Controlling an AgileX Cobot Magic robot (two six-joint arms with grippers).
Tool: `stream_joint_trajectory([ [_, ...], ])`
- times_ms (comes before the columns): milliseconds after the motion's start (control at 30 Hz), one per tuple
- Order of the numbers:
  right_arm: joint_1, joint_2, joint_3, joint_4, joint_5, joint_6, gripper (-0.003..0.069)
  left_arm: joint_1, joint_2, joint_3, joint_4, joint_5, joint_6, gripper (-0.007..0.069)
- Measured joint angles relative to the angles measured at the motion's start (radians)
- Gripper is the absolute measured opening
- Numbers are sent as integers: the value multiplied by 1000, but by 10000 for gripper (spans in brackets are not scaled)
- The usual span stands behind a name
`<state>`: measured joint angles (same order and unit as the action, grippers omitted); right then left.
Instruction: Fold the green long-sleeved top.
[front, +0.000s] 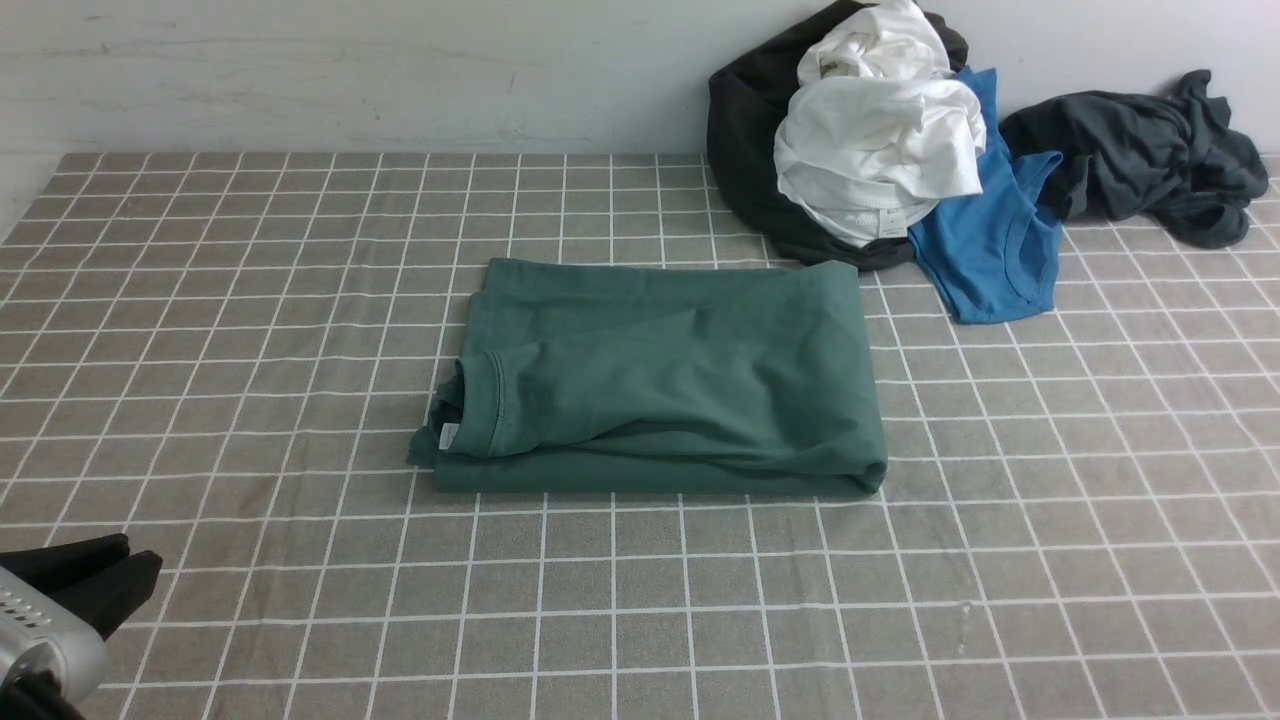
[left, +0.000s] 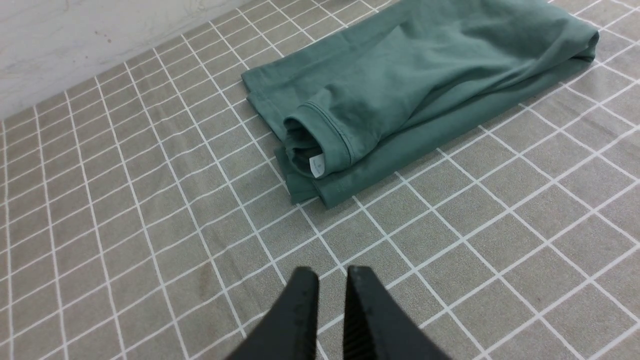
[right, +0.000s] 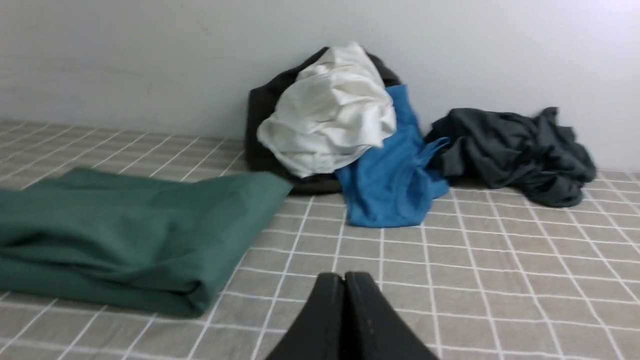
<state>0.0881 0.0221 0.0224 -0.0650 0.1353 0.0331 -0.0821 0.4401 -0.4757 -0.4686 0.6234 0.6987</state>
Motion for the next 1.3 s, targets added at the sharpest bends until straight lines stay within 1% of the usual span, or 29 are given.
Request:
stream_joint_trajectory([
  [67, -42, -14, 4, 16, 21, -21, -14, 0, 0, 0, -1, 0, 0, 68],
  [133, -43, -16, 4, 22, 56, -24, -14, 0, 0, 0, -1, 0, 0, 68],
  [167, -43, -16, 4, 34, 111, -25, -14, 0, 0, 0, -1, 0, 0, 68],
  [267, -43, -16, 4, 84, 208, -33, -14, 0, 0, 0, -1, 0, 0, 68],
  [400, -43, -16, 2, 108, 222, -33, -14, 0, 0, 0, -1, 0, 0, 68],
  [933, -43, -16, 2, 114, 225, -33, -14, -6, -15, 11, -4, -7, 0, 68],
  [1067, -43, -16, 2, 115, 225, -33, -14, -17, -184, 90, -28, -19, 0, 68],
  [1167, -43, -16, 2, 115, 225, -33, -14, -13, -287, 131, -17, -19, 0, 68],
  [1200, -43, -16, 2, 115, 225, -33, -14, 3, -383, 176, 32, -19, -3, 68],
  [1267, -44, -16, 2, 116, 226, -33, -14, 31, -438, 228, 78, -25, -29, 68],
  [1300, -44, -16, 2, 119, 228, -33, -14, 60, -451, 257, 122, -52, -63, 68],
])
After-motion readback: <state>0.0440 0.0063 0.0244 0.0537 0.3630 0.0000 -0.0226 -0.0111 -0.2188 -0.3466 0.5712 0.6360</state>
